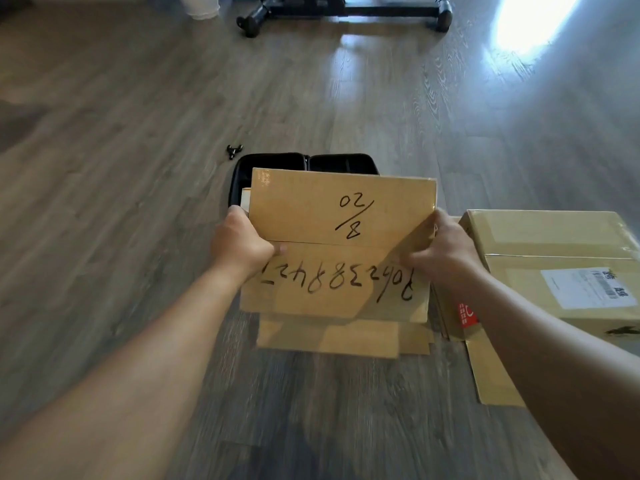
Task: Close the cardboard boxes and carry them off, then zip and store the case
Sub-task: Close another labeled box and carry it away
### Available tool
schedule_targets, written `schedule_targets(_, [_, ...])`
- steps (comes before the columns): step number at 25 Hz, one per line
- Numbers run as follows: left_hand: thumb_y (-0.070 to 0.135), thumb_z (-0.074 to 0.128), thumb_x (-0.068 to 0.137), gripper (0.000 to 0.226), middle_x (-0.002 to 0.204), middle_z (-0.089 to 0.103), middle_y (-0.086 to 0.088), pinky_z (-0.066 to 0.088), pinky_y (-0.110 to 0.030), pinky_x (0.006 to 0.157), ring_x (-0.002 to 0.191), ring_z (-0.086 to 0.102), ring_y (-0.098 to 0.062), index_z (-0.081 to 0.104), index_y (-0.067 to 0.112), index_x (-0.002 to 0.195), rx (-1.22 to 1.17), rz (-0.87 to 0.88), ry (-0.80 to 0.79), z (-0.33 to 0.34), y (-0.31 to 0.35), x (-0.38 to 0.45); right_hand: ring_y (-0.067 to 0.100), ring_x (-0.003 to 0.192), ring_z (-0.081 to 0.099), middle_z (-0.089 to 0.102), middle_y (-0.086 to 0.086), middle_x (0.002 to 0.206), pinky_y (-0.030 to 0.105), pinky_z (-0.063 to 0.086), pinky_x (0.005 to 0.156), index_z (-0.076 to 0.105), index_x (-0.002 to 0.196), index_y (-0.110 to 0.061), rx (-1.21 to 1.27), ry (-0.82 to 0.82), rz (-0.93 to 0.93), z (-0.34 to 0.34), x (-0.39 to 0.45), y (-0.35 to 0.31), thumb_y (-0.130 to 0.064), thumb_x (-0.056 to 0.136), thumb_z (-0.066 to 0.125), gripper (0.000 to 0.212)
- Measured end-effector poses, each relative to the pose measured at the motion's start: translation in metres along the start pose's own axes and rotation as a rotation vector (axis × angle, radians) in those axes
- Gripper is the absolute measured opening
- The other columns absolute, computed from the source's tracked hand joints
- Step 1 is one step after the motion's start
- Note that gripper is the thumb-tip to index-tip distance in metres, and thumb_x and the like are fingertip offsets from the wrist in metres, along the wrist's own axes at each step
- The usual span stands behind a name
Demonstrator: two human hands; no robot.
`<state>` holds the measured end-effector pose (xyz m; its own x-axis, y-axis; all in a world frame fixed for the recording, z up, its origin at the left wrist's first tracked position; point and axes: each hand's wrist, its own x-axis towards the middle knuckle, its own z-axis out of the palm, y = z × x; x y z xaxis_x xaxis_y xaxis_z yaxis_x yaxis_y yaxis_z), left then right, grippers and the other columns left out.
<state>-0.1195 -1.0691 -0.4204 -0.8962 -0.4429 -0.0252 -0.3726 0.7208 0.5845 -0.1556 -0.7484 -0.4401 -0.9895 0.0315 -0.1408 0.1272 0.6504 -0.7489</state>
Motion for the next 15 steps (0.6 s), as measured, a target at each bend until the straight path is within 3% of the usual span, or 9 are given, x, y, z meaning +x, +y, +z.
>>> schedule_targets(2, [0.043,0.094,0.059,0.067,0.087,0.057,0.007,0.036,-0.022,0.052,0.074,0.055,-0.013,0.053,0.015,0.103,-0.035,0.025,0.035,-0.002,0.003,-0.002,0.017,0.09,0.065,0.064,-0.007,0.101,0.032,0.058,0.063,0.049,0.122,-0.04,0.001,0.121,-0.088,-0.006,0.003,-0.006,-0.021,0.066,0.087,0.07])
schedule_targets(5, [0.067,0.076,0.069,0.064,0.095,0.063,0.012,0.052,-0.029,0.071,0.087,0.061,-0.013,0.06,0.022,0.111,-0.18,0.044,0.015,-0.001,0.004,-0.007,0.021,0.091,0.064,0.066,-0.007,0.103,0.033,0.054,0.067,0.052,0.123,-0.045,-0.012,0.243,-0.182,-0.009,0.001,-0.006,-0.022,0.068,0.083,0.068])
schedule_targets(7, [0.086,0.056,0.069,0.067,0.093,0.067,0.01,0.056,-0.039,0.078,0.09,0.066,-0.018,0.062,0.026,0.1,-0.294,-0.03,-0.009,-0.006,0.01,-0.007,0.021,0.093,0.064,0.067,-0.007,0.103,0.039,0.058,0.072,0.056,0.118,-0.04,0.001,0.253,-0.211,-0.008,-0.004,-0.003,-0.023,0.071,0.082,0.056])
schedule_targets(10, [0.102,0.032,0.06,0.09,0.09,0.07,-0.003,0.06,-0.054,0.072,0.082,0.069,-0.028,0.063,0.024,0.092,-0.438,-0.216,-0.045,-0.016,0.022,-0.001,0.011,0.083,0.066,0.069,-0.01,0.091,0.038,0.061,0.069,0.067,0.103,-0.026,0.036,0.258,-0.211,-0.013,-0.011,-0.005,-0.036,0.081,0.078,0.027])
schedule_targets(12, [0.094,0.034,0.065,0.082,0.092,0.07,-0.005,0.06,-0.057,0.072,0.084,0.069,-0.031,0.065,0.023,0.092,-0.463,-0.27,-0.048,-0.019,0.031,0.001,0.011,0.079,0.065,0.069,-0.006,0.085,0.038,0.058,0.065,0.068,0.096,-0.017,0.061,0.26,-0.145,-0.019,-0.013,-0.012,-0.061,0.083,0.069,0.045])
schedule_targets(15, [0.069,0.043,0.071,0.054,0.086,0.07,-0.005,0.058,-0.053,0.075,0.083,0.068,-0.031,0.067,0.021,0.078,-0.465,-0.25,-0.007,-0.019,0.044,-0.002,0.017,0.082,0.061,0.065,-0.004,0.089,0.037,0.047,0.064,0.062,0.1,-0.019,0.052,0.255,-0.058,-0.034,-0.014,-0.021,-0.085,0.082,0.043,0.071])
